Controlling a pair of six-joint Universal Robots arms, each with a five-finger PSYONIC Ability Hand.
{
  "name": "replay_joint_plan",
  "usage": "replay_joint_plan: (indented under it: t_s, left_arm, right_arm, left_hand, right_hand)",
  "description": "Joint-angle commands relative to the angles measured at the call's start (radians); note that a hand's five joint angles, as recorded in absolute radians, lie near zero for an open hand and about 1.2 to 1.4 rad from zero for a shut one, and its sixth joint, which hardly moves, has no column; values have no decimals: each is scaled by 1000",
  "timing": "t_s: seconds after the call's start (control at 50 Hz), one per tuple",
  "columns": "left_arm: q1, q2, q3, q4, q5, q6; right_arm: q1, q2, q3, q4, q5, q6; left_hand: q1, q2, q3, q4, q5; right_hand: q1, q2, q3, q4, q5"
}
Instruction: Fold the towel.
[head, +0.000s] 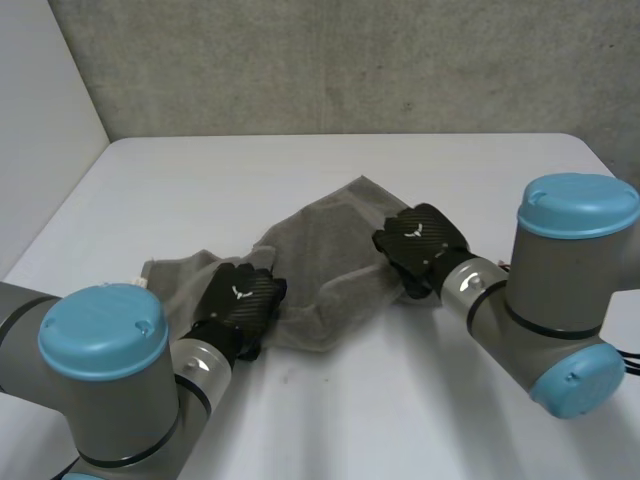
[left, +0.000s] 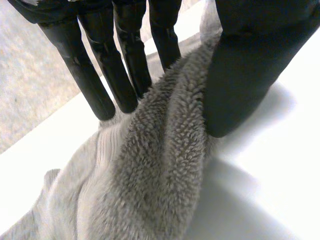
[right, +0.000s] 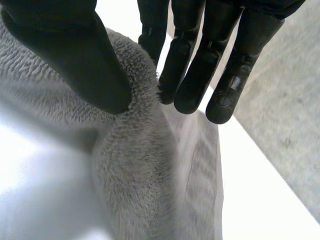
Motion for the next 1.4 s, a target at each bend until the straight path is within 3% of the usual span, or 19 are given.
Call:
replay_joint_plan:
  t_s: [0.02,0.24,0.34,0.38,0.4,0.44,0.54,0.68,0.8,0.94,1.06,1.08,1.2,1.3,1.36,1.4]
  left_arm:
    - [0,34,50,-81,-28,3]
    - [32,75,187,-84,-9,1]
    - [95,57,271,-111,9,1]
    - [129,7,329,-180,93,-2]
    - [129,6,329,-180,94,-2]
    - [153,-56,381,-278,196,-6]
    - [173,-127,418,-373,271,3]
    - [178,-221,470,-374,276,26]
    - [183,-284,475,-378,270,136]
    - [196,-307,474,-374,270,172]
    - [196,-305,471,-374,268,176]
    - [196,-299,465,-375,267,184]
    - [199,-221,445,-354,236,227]
    - [183,13,406,-257,129,219]
    - [178,80,397,-229,120,218]
    - [163,208,383,-200,120,190]
  right_arm:
    - [-63,-75,77,8,-7,-3]
    - [-71,-109,206,-14,-23,-2]
    - [-88,-112,246,-45,-39,-2]
    - [-90,-112,257,-52,-46,-2]
    - [-90,-112,257,-52,-46,-2]
    - [-90,-110,258,-54,-46,-2]
    - [-90,-109,261,-54,-46,-2]
    - [-90,-106,263,-55,-46,-2]
    - [-91,-103,272,-55,-45,-2]
    - [-94,-104,275,-55,-45,-2]
    - [-122,-107,258,-54,-45,-3]
    - [-128,-110,252,-55,-45,-3]
    - [-145,-126,197,-49,-33,1]
    - [-162,-282,111,-14,-28,9]
    - [-166,-322,85,11,-28,7]
    - [-171,-377,7,88,-30,7]
  left_hand:
    - [-277,-286,-287,-296,-295]
    - [-368,-377,-378,-387,-386]
    - [-366,-374,-375,-384,-383]
    - [-342,-351,-352,-361,-360]
    - [-342,-351,-352,-361,-360]
    - [-333,-342,-343,-352,-351]
    - [-330,-339,-340,-349,-348]
    - [-75,-84,-85,-94,-93]
    - [-113,-122,-123,-132,-131]
    - [-92,-101,-102,-111,-110]
    - [335,327,326,316,318]
    - [577,569,568,558,560]
    - [585,577,576,566,568]
    - [585,577,576,566,568]
    - [585,577,576,566,568]
    - [585,577,576,566,568]
  right_hand:
    - [304,218,205,197,308]
    - [304,218,205,197,308]
    - [304,218,205,197,308]
    - [304,218,205,197,308]
    - [304,218,205,197,308]
    - [304,218,205,197,308]
    - [304,218,205,197,308]
    - [304,218,205,197,308]
    - [304,218,205,197,308]
    - [304,218,205,197,308]
    - [304,218,205,197,308]
    - [304,218,205,197,308]
    - [304,218,205,197,308]
    - [304,218,205,197,308]
    - [304,218,205,197,308]
    - [304,218,205,197,308]
